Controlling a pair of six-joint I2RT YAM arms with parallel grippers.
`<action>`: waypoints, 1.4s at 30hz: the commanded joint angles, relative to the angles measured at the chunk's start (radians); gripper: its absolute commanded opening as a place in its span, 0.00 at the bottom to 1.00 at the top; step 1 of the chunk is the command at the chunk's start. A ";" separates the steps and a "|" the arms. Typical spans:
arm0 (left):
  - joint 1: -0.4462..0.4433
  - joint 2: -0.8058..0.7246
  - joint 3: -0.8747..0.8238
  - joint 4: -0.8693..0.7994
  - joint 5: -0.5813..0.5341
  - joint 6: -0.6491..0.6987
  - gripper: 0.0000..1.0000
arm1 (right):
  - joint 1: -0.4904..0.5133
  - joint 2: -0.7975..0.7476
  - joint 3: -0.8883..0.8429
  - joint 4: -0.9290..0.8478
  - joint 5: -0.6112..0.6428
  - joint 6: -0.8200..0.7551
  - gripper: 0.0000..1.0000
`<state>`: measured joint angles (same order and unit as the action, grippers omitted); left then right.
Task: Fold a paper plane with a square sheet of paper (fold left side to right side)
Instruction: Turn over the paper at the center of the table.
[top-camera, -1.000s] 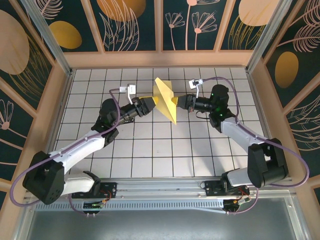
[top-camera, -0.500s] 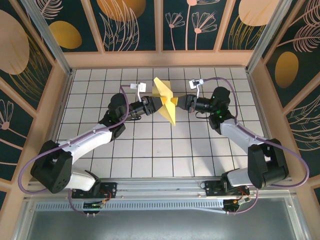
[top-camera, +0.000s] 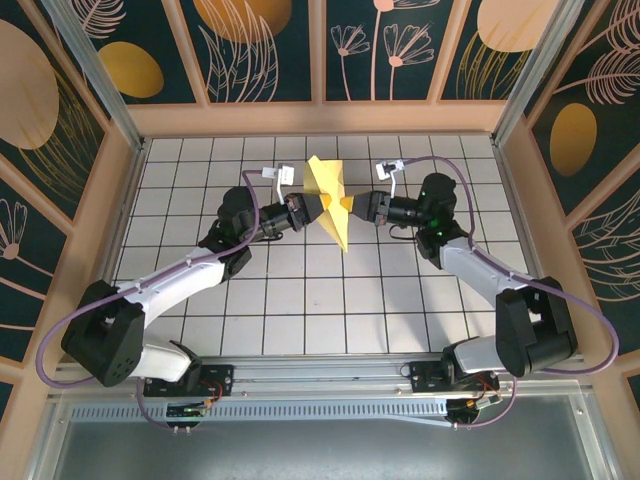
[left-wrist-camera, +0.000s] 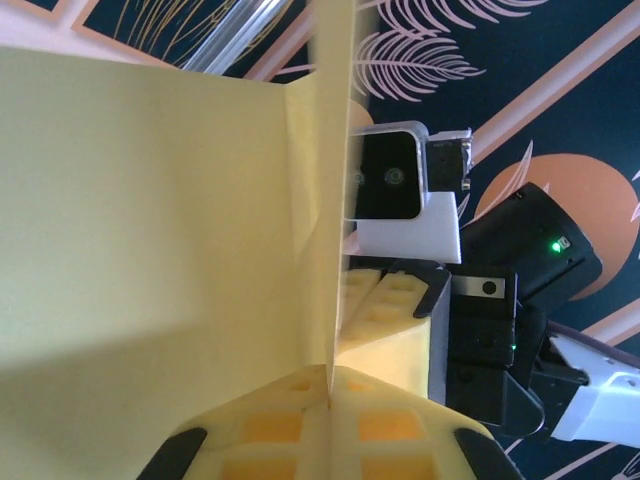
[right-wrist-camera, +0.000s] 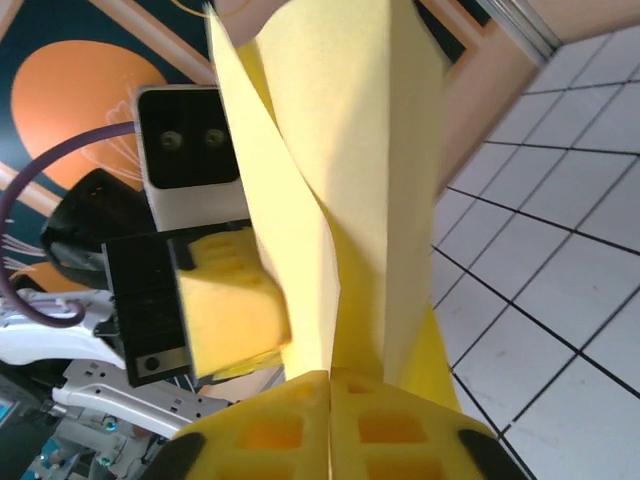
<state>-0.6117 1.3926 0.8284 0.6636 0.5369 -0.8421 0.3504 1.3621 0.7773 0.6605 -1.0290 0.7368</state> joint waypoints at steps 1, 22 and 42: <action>0.000 -0.010 0.016 0.020 -0.019 0.015 0.02 | -0.002 -0.075 0.045 -0.179 0.068 -0.141 0.20; -0.005 -0.004 0.018 0.062 0.005 -0.024 0.00 | 0.030 -0.122 -0.093 -0.012 0.058 -0.003 0.61; -0.006 0.012 0.034 0.032 0.011 -0.042 0.05 | 0.043 -0.084 0.016 -0.097 0.071 -0.088 0.15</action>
<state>-0.6121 1.4063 0.8307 0.6765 0.5415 -0.8852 0.3889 1.2697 0.7574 0.5896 -0.9623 0.6884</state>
